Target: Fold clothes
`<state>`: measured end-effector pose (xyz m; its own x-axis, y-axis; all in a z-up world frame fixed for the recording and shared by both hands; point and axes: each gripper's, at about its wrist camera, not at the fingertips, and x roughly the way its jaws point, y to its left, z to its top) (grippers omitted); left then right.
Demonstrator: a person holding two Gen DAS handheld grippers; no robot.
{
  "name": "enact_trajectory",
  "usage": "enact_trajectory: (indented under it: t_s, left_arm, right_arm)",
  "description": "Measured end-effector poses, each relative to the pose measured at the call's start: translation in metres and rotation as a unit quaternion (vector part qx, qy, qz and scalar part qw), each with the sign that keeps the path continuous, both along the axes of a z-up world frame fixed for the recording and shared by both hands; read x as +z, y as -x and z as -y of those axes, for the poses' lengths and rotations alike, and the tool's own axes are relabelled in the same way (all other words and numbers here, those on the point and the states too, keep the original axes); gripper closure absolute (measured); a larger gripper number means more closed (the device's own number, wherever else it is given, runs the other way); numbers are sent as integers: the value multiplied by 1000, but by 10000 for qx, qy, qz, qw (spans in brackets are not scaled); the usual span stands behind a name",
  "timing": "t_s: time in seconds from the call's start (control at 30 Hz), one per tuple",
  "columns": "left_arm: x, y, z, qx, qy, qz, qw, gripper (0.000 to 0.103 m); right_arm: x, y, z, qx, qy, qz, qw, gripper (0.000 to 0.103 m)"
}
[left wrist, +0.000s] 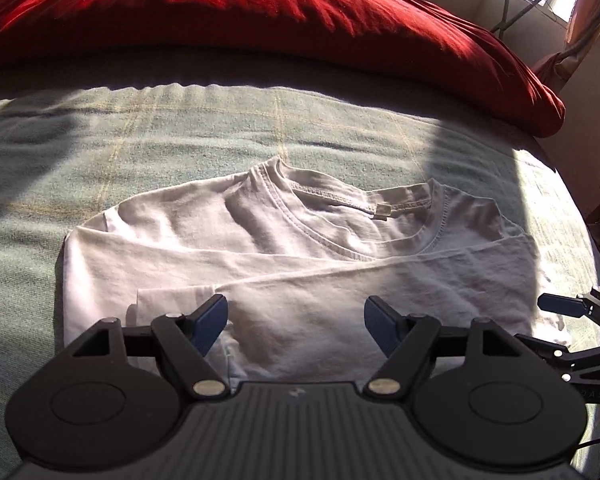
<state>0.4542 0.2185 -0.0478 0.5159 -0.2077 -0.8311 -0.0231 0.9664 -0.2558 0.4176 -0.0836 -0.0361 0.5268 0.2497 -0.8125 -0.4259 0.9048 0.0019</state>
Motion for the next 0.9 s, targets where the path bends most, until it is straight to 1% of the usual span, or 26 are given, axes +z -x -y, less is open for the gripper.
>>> enact_trajectory:
  t_s: [0.03,0.1,0.13,0.17,0.23,0.3,0.4,0.47,0.53,0.6,0.67,0.8,0.9]
  left_arm:
    - [-7,-1,-6,159,35,-95,9998,28]
    - [-11,2,-18,433,209,-121,9988,28]
    - [-7,5,-24,544,358,-64,9979,28]
    - [-3,7,-29,624,381,22,9973,28]
    - [4,8,-39,732,298,207,9967,28]
    - [6,-1,-57,936,304,277,9948,28]
    - [-4,-17,-77,1242,138,236,9919,28]
    - [-18,-26,-90,1441,56,-13,9895,28]
    - [-19,-27,-100,1623,227,6,9865,30]
    - [-10,-25,-106,1734,297,208,9842,28]
    - [0,-26,-113,1750,248,347,9836,28]
    - [4,-33,-132,1830,907,209,9787,28]
    - [-3,-39,-133,1787,873,25,9800,28]
  right_arm:
    - [-2,-3,-2,-1,11,-10,10000,27]
    - [-8,-7,-4,5,30,-79,10000,27]
    - [-11,-7,-4,-7,39,-110,9999,27]
    - [-14,-7,-4,-19,47,-141,9999,27]
    - [-16,-5,-3,-9,44,-155,9999,26]
    - [-17,-5,-3,11,48,-172,9998,24]
    - [-18,-8,-4,29,73,-208,9998,23]
    - [-18,-10,-4,25,73,-231,9997,23]
    - [-19,-11,-4,14,64,-254,9997,22]
    - [-19,-12,-4,20,63,-265,9996,22]
    - [-20,-13,-4,38,68,-279,9996,21]
    - [-20,-15,-5,77,80,-317,9994,19]
    - [-20,-16,-7,96,114,-328,9993,18]
